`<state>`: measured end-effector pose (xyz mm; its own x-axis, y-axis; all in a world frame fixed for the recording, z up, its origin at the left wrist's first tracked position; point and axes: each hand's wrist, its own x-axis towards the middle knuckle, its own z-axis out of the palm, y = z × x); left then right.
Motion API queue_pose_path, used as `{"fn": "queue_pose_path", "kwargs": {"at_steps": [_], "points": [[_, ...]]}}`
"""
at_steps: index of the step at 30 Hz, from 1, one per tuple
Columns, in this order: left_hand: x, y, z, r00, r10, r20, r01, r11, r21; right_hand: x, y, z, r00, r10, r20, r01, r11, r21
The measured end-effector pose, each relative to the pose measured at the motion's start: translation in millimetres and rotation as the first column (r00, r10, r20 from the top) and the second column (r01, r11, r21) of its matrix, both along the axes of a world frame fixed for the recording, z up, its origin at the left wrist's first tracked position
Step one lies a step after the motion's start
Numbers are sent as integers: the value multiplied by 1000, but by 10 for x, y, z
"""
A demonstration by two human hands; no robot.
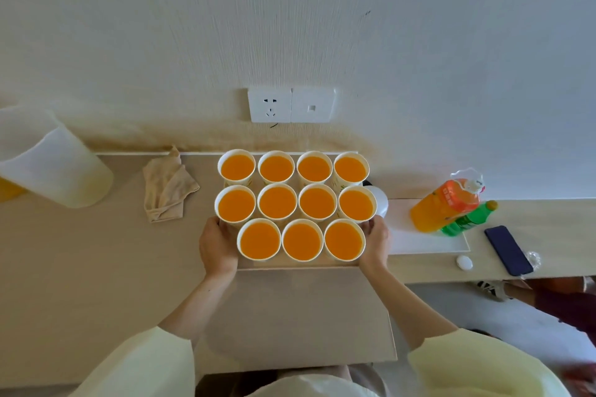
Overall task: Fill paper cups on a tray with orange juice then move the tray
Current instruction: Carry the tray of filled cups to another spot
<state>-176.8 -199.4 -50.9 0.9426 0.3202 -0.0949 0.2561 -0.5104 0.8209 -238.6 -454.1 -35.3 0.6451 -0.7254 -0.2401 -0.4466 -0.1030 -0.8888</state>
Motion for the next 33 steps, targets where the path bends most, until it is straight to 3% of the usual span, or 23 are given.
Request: {"fn": "queue_pose_path", "kwargs": {"at_steps": [8,15,24,33], "points": [[212,-169,-43,1000,1,11,-2,999,45,255,-160,-148,990,82,-117,-88,995,-47],[424,-181,-94,1000,-21,-5,22,998,61,407,-124,-173,995,57,-77,-58,998,-14],[642,-160,-157,1000,-23,9,22,998,59,635,-182,-296,979,99,-177,-137,965,-222],[734,-110,-268,1000,-17,8,16,992,127,765,-179,-402,974,110,-199,-156,959,-236]]}}
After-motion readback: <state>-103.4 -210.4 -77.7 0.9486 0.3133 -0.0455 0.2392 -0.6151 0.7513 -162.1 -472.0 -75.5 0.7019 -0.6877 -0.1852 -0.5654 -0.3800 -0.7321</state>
